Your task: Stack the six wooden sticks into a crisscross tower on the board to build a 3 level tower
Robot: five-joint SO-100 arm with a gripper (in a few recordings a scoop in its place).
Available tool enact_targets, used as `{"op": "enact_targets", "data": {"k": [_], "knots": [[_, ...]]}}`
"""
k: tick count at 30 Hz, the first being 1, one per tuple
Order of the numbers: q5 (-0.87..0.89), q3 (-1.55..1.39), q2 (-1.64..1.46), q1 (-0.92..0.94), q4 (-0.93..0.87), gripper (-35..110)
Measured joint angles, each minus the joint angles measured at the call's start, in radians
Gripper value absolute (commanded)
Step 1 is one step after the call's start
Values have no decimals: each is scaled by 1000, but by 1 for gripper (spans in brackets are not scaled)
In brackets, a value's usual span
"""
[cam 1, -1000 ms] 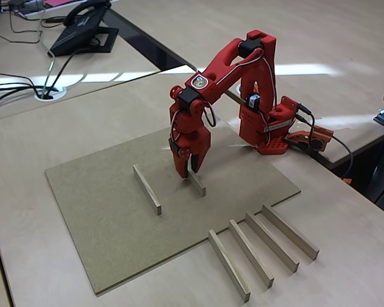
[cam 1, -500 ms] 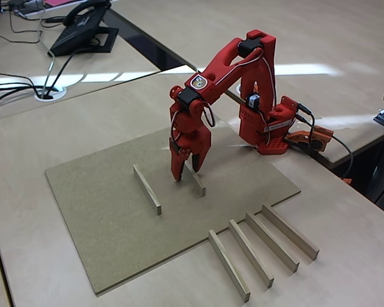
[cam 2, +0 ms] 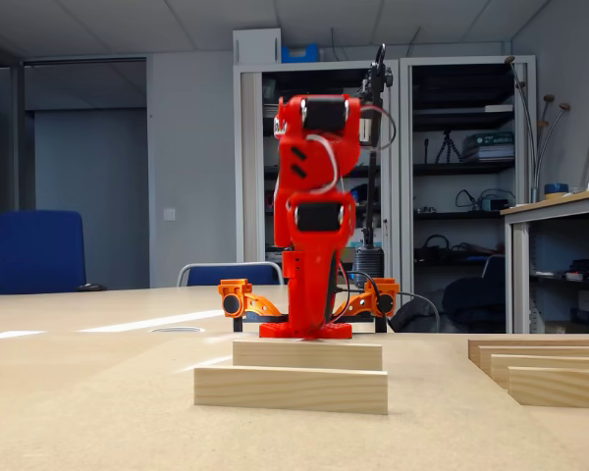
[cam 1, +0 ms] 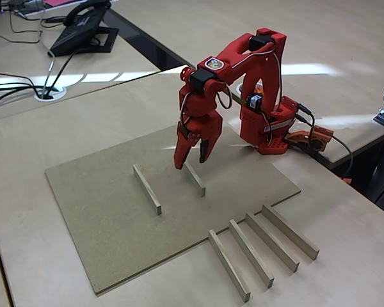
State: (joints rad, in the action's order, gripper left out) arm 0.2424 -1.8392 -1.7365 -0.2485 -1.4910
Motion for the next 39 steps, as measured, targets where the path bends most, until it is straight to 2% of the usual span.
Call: {"op": "enact_targets", "data": {"k": [5, 13, 20, 23, 39], "knots": [[117, 38, -103, -114, -40, 15], [359, 83, -121, -347, 11, 0], [565, 196, 38, -546, 49, 0], [626, 247, 118, -591, 69, 5], [836, 314, 273, -813, 202, 14]]}}
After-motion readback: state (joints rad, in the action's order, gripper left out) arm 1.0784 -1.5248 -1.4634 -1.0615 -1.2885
